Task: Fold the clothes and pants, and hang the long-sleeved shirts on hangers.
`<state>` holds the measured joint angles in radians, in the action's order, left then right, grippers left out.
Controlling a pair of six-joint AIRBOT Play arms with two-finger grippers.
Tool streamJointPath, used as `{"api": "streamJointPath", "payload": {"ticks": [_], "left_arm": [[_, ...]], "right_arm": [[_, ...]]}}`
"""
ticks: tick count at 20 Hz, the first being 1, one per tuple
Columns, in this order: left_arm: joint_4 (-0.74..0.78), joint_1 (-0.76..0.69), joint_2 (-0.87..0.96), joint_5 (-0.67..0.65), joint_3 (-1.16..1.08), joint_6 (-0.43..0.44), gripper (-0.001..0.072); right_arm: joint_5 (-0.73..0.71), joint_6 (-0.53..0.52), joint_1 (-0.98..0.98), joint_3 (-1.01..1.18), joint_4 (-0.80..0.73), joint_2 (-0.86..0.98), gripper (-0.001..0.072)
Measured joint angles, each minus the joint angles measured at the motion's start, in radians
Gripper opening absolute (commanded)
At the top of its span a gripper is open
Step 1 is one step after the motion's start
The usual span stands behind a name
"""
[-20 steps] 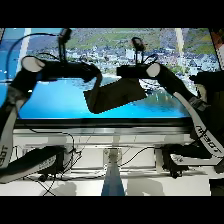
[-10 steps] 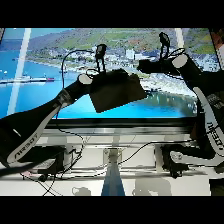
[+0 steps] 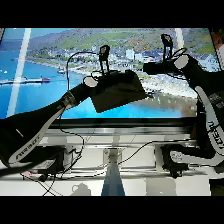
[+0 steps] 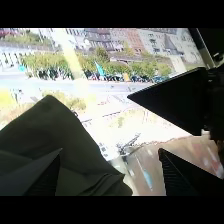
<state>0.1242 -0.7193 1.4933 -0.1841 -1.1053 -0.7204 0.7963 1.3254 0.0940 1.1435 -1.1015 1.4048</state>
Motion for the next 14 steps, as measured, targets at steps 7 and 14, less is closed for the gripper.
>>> {"api": "streamJointPath", "payload": {"ticks": [7, 14], "left_arm": [[0.177, 0.000, -0.050, 0.002, -0.002, 0.010, 0.0699], [0.265, 0.012, -0.060, 0.005, -0.002, 0.011, 0.0699]], "right_arm": [[0.246, -0.157, -0.094, -0.011, 0.013, 0.071, 0.0013], [0.301, -0.362, 0.046, -0.082, 0.151, 0.122, 0.0015]]}}
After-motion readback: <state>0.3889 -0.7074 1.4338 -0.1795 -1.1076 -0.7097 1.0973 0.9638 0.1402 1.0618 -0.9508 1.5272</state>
